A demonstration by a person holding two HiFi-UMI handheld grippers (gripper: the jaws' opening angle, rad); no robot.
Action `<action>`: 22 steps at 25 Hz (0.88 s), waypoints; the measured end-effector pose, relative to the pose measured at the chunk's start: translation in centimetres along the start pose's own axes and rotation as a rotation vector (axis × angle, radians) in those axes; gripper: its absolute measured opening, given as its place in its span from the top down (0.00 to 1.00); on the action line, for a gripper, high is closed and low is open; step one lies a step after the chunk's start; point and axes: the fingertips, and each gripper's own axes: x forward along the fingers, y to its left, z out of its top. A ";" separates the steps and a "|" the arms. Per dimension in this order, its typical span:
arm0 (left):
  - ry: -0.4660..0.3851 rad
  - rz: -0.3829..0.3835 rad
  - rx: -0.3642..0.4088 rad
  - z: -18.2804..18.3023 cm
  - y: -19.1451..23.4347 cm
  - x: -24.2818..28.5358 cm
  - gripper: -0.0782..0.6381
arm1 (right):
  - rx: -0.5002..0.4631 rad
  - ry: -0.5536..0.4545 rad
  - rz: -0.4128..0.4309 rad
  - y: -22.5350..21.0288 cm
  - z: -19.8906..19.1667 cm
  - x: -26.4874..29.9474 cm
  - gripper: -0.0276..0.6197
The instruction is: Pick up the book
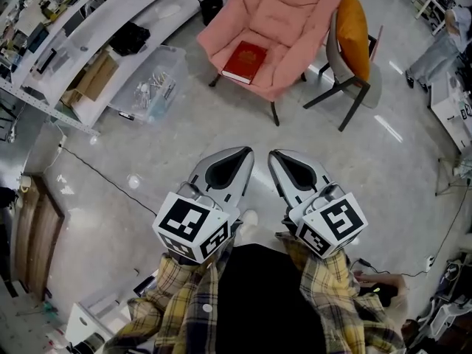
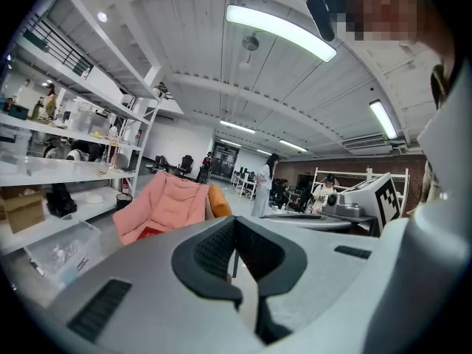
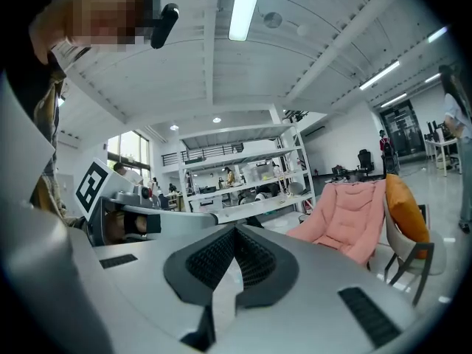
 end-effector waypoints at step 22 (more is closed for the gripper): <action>0.011 -0.064 0.027 7.3 21.4 3.5 0.89 | -0.001 -0.006 -0.075 -3.1 4.1 22.0 0.94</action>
